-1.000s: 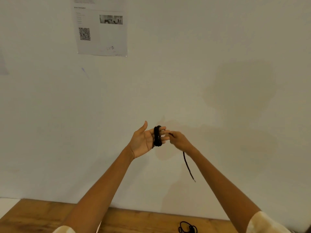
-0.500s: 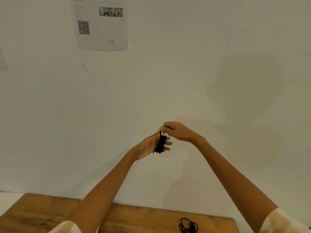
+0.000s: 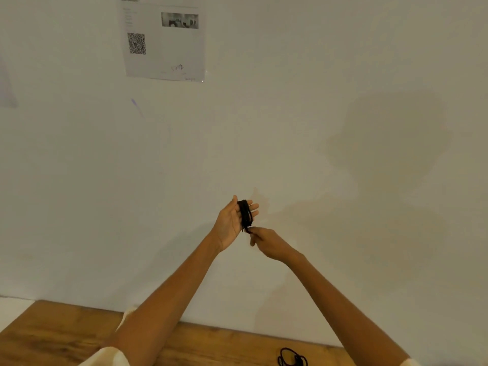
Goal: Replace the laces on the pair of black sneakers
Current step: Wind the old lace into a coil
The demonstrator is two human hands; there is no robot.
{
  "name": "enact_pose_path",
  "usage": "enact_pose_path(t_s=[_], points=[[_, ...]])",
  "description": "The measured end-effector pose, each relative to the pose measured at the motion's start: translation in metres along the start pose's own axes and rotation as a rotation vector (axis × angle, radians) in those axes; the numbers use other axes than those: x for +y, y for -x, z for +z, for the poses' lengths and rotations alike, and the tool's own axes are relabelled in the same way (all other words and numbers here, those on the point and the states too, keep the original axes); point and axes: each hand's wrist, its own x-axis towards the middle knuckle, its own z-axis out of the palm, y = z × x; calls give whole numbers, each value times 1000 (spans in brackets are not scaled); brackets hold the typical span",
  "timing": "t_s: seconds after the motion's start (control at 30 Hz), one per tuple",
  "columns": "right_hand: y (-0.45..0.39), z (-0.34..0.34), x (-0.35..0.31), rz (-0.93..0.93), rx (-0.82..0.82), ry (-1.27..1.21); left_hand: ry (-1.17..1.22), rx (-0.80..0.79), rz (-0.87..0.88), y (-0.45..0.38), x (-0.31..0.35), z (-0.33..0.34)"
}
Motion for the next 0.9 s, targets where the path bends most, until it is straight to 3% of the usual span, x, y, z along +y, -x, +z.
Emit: enact_pose_path(t_s=[0.13,0.23,0.37,0.47,0.57,0.7,0.9], points=[[3,-9,2,-91,79,83,-229,-3,-76,4,-12,-7],[3,-18,3,-136,173,91,-345,-99,-170,10,-17,-10],[-2,-12,6,-200,213,284,-520,-202,-258,18,-19,-7],[-7,-4,11,-192,124,95,-581,-194,-291,23,-22,-13],[-4,11,7,-114,-102,-278,-521,-138,-330,28,-27,-25],[-10,49,-2,-55,-57,-525,-372,5,-361,36,-37,-45],[-25,129,-15,26,-1,-605,-281,352,-424,60,-62,-90]])
